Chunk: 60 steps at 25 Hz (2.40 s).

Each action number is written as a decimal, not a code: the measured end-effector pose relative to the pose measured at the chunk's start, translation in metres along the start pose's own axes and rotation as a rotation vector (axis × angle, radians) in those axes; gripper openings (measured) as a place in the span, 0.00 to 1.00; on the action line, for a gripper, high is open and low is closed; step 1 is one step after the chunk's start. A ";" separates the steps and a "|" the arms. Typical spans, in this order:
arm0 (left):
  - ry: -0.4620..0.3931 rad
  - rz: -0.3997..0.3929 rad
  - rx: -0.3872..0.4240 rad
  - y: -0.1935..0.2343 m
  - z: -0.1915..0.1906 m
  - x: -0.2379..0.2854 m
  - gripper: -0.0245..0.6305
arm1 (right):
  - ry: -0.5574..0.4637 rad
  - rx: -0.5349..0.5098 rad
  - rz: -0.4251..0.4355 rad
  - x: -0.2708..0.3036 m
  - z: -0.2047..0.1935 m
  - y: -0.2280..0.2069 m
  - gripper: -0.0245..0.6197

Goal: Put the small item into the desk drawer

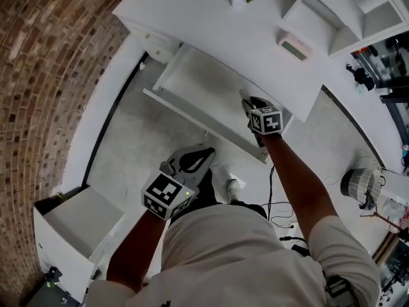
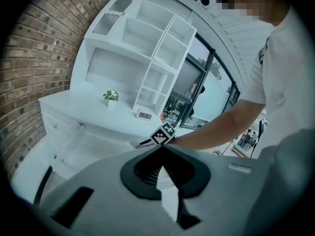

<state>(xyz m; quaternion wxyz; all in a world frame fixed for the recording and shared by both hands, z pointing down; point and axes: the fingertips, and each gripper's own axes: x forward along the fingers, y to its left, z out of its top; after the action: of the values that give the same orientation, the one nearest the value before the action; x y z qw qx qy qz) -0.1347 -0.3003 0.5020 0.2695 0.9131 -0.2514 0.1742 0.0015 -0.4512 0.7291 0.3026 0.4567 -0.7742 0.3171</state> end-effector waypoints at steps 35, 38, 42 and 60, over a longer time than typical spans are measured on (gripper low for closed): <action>0.059 -0.055 -0.072 0.049 -0.028 0.026 0.04 | 0.067 0.062 -0.192 0.074 -0.030 -0.057 0.30; 0.057 -0.057 -0.068 0.042 -0.028 0.027 0.04 | 0.059 0.065 -0.188 0.068 -0.031 -0.054 0.30; 0.050 -0.051 -0.061 0.032 -0.028 0.029 0.04 | 0.045 0.060 -0.180 0.057 -0.031 -0.050 0.30; 0.009 0.015 -0.029 -0.063 -0.047 0.031 0.04 | -0.073 -0.041 -0.047 -0.032 -0.040 -0.016 0.24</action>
<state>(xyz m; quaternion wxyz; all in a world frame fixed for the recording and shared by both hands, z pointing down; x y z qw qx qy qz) -0.0833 -0.2391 0.5278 0.2827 0.9064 -0.2596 0.1764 0.0358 -0.4099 0.7332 0.2910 0.4797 -0.7800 0.2771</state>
